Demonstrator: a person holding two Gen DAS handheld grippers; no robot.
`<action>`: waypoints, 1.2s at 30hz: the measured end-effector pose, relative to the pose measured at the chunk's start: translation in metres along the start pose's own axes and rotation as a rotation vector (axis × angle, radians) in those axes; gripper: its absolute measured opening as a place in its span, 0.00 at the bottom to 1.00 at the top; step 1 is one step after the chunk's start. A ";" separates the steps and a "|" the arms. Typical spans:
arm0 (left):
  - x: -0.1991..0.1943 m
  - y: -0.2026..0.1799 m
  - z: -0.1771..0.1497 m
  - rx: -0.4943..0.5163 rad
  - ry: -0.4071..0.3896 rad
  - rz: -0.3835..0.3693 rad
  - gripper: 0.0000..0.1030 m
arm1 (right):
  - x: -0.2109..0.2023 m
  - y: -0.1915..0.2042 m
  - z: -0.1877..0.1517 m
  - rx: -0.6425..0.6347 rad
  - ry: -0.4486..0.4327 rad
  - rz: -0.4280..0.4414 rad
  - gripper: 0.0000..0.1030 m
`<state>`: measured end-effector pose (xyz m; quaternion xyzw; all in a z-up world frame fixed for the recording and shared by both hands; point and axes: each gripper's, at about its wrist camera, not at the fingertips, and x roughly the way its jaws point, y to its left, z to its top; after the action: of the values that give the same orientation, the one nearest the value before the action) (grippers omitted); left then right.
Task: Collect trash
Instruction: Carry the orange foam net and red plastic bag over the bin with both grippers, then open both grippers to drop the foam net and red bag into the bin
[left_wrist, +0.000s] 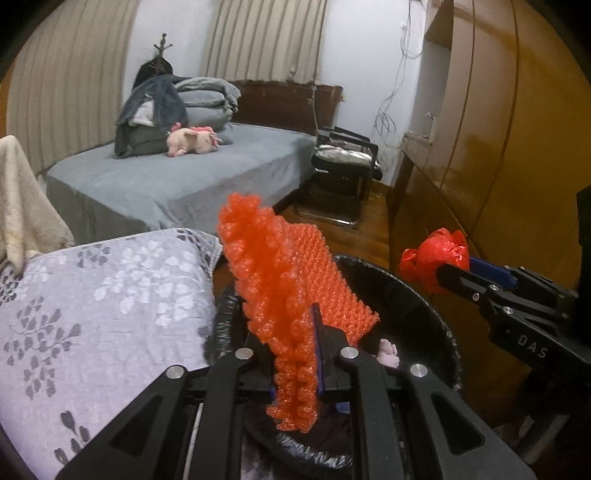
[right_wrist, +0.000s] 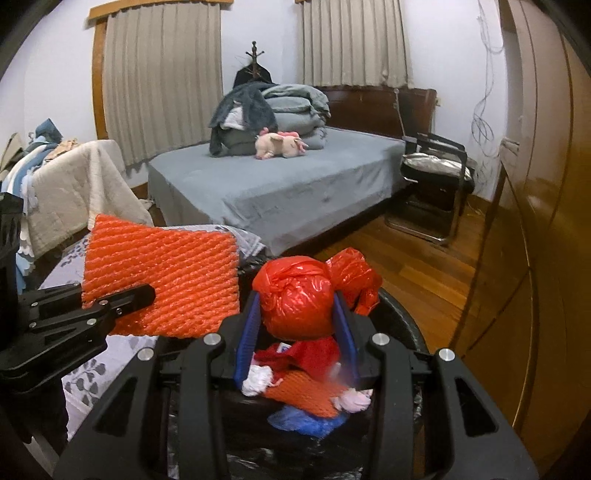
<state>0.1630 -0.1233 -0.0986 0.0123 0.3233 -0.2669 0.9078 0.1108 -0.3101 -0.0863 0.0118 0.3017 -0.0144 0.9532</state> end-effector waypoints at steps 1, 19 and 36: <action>0.005 0.000 0.000 0.003 0.007 -0.002 0.13 | 0.003 -0.002 -0.001 0.002 0.005 -0.002 0.37; 0.060 -0.001 -0.005 -0.002 0.064 -0.008 0.13 | 0.054 -0.019 -0.020 0.026 0.082 -0.012 0.40; 0.042 0.023 -0.006 -0.051 0.063 0.010 0.72 | 0.047 -0.016 -0.025 0.022 0.094 -0.033 0.90</action>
<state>0.1982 -0.1224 -0.1312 -0.0008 0.3581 -0.2537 0.8986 0.1337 -0.3257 -0.1340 0.0178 0.3464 -0.0329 0.9374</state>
